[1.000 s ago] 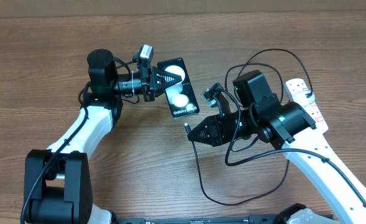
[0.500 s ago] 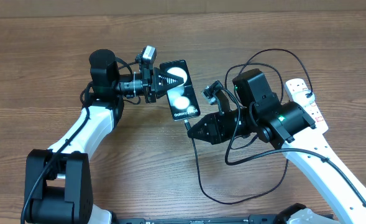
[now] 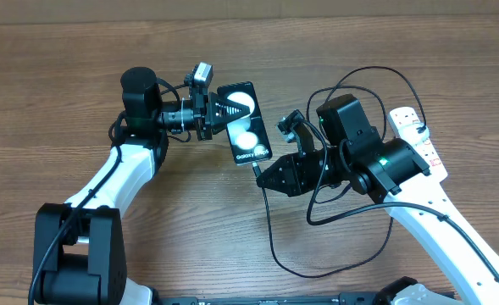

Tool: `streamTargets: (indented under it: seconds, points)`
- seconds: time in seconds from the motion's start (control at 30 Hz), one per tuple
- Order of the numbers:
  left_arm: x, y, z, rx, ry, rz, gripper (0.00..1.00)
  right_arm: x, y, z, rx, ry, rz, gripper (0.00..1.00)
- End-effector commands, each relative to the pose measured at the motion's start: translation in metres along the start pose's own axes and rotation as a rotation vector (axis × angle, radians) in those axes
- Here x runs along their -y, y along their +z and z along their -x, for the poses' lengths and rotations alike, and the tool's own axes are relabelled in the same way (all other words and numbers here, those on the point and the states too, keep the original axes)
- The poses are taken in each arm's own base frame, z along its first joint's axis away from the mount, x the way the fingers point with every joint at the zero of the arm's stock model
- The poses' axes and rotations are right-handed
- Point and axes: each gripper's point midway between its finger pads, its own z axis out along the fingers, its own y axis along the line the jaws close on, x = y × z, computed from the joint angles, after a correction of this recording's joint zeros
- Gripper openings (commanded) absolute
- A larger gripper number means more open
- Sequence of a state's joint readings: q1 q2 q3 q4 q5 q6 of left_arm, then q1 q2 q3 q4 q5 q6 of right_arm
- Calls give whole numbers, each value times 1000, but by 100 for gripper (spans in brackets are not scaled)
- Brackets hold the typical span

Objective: Plug charger to phone and switch on socket
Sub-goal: 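Carry the plug toward the bottom port of the phone held by left gripper, then push the plug into the phone's bottom port with the right gripper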

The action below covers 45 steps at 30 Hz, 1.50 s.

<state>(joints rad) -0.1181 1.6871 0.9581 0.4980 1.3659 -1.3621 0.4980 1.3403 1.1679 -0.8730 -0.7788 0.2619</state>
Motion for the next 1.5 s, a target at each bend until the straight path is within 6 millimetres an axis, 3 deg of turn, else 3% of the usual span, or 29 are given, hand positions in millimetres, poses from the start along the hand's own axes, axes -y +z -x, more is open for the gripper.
streamTargets:
  seconds: [0.0,0.17,0.7,1.0,1.33,1.47]
  points:
    - [5,2,-9,-54,24,-13,4,4,0,5,19,-4,-27,4]
    - [5,2,-9,-54,39,-13,4,13,0,7,34,24,-76,4]
    - [5,3,-11,-68,119,-19,4,4,-2,29,114,-56,-47,4]
    - [6,18,-24,-121,96,-21,4,7,-5,52,207,-118,-89,4]
    - [3,18,-12,-55,191,-7,4,13,-4,37,153,-68,-108,32]
    - [3,17,-13,-58,225,-9,4,2,-16,34,146,-101,-116,45]
